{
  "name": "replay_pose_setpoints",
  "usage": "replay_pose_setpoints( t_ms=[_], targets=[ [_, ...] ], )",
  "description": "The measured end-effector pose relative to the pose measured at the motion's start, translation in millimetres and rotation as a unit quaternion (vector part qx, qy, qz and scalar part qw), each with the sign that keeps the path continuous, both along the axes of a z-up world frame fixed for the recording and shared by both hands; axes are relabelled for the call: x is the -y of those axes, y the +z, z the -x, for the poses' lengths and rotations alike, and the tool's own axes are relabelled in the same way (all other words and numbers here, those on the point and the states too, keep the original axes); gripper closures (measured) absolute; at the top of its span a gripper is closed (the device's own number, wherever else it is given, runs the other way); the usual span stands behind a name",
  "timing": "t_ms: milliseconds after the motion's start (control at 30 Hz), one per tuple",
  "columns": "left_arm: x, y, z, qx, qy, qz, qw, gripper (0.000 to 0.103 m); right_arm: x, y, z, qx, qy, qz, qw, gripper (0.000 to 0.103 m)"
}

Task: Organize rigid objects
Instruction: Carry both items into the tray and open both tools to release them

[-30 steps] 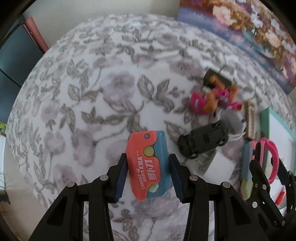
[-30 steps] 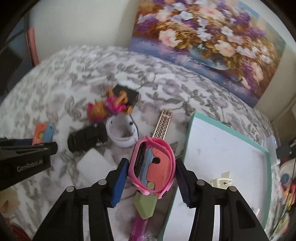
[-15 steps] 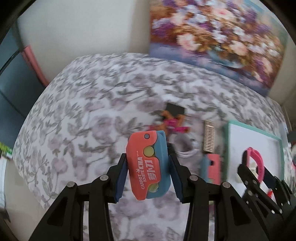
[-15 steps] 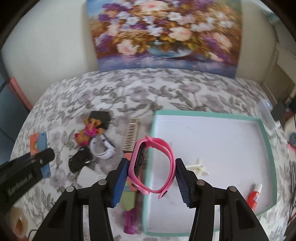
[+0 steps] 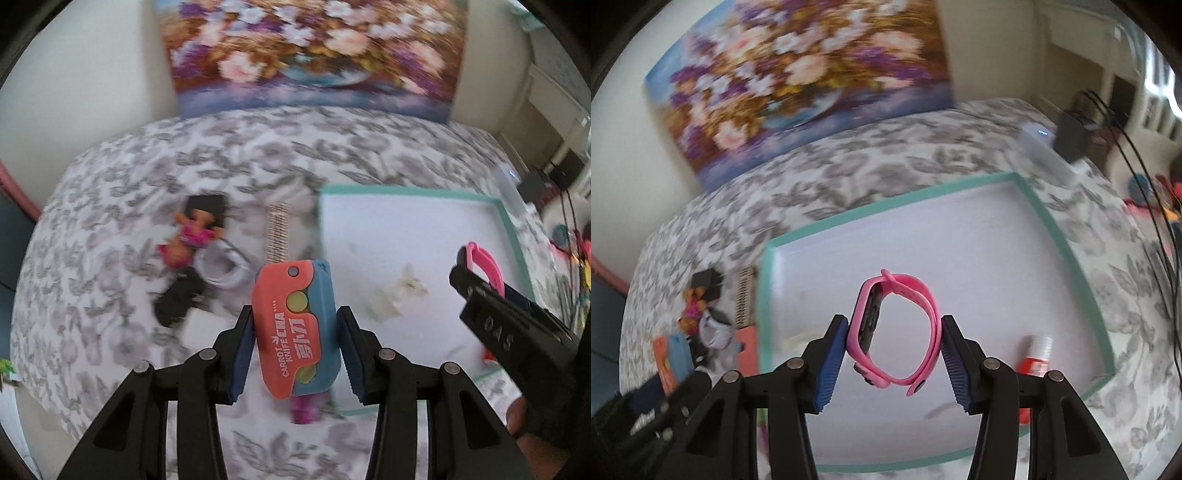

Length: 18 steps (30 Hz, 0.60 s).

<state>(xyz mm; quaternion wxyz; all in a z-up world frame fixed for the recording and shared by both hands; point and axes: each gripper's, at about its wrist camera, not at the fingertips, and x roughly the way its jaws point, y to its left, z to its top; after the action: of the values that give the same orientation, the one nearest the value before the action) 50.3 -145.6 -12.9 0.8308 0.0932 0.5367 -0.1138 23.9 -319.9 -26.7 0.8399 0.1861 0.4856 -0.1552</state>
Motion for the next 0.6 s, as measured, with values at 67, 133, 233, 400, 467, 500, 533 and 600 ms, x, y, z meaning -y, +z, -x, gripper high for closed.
replay_pose_setpoints(
  t_ms=[67, 133, 233, 400, 467, 500, 533, 600],
  targets=[
    [12.0, -5.7, 3.9, -0.013, -0.013, 0.001, 0.9998, 0.057, 12.4, -2.3, 4.9, -0.004, -0.013, 0.002, 1.000, 0.049],
    [22.6, -10.0, 8.4, -0.023, -0.024, 0.002, 0.9994, 0.057, 25.9, -4.6, 10.1, -0.007, -0.028, -0.002, 1.000, 0.049],
    [37.5, -17.5, 16.4, -0.039, -0.038, -0.002, 0.9985, 0.057, 39.6, -7.4, 16.2, -0.009, -0.044, -0.012, 0.999, 0.049],
    [49.0, -29.2, 24.3, -0.055, -0.047, -0.016, 0.9972, 0.057, 51.8, -11.9, 22.5, -0.011, -0.057, -0.018, 0.998, 0.049],
    [50.4, -32.2, 24.9, -0.057, -0.047, -0.024, 0.9970, 0.057, 53.5, -13.4, 23.1, -0.013, -0.057, -0.020, 0.998, 0.049],
    [51.2, -34.5, 25.1, -0.058, -0.046, -0.030, 0.9968, 0.057, 53.5, -14.3, 22.8, -0.013, -0.057, -0.021, 0.998, 0.049],
    [51.6, -36.8, 25.1, -0.061, -0.046, -0.034, 0.9965, 0.057, 53.7, -15.2, 22.7, -0.014, -0.056, -0.022, 0.998, 0.049],
    [51.9, -43.6, 23.2, -0.068, -0.044, -0.041, 0.9959, 0.057, 53.2, -17.2, 22.1, -0.017, -0.054, -0.023, 0.998, 0.049]
  ],
)
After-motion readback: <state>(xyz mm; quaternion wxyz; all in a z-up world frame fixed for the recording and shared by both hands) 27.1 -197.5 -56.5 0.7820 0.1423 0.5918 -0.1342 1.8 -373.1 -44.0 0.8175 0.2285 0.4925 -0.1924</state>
